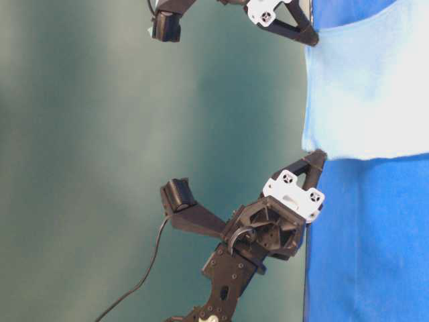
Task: Fold the light blue towel.
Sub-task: 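Grasp top corners and fold them down toward the bottom edge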
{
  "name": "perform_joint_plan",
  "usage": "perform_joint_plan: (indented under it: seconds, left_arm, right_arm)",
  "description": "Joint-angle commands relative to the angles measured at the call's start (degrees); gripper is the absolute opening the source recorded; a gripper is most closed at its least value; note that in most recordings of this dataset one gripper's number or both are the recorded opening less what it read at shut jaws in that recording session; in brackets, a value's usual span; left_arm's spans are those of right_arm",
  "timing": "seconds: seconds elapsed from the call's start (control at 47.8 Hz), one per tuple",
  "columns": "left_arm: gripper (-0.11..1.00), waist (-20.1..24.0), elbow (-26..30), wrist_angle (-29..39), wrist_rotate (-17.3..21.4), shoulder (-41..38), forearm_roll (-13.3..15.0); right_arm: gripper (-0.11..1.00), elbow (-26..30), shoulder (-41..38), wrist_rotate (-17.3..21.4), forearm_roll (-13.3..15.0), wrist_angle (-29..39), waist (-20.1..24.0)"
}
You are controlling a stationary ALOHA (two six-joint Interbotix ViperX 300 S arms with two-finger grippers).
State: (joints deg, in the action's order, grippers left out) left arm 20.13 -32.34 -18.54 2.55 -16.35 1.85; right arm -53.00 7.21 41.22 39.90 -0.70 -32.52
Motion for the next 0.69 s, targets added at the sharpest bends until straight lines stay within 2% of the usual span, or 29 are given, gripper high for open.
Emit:
perform_joint_plan:
  seconds: [0.0,0.167,0.335,0.565,0.669]
  left_arm:
    - [0.03,-1.14,-0.26,-0.26,0.09,3.16,-0.09]
    - [0.03,-4.22,-2.46,-0.62,0.09,4.48,-0.09]
    - [0.03,-8.88,-3.60,-1.14,0.00,4.75,0.00]
    - [0.03,-16.35,-4.04,-1.58,0.09,4.75,-0.09]
    - [0.03,-19.25,-4.48,-1.49,0.09,4.75,0.00]
  right_arm:
    - [0.05,0.09,2.02,0.35,-0.79,0.26,1.58]
    - [0.05,-1.23,5.36,0.88,-2.90,2.81,7.47]
    - [0.05,-2.11,8.96,0.88,-6.59,7.03,15.12]
    - [0.05,-2.29,10.11,0.97,-13.97,11.60,26.81]
    - [0.05,-2.20,9.49,0.97,-17.40,11.95,30.76]
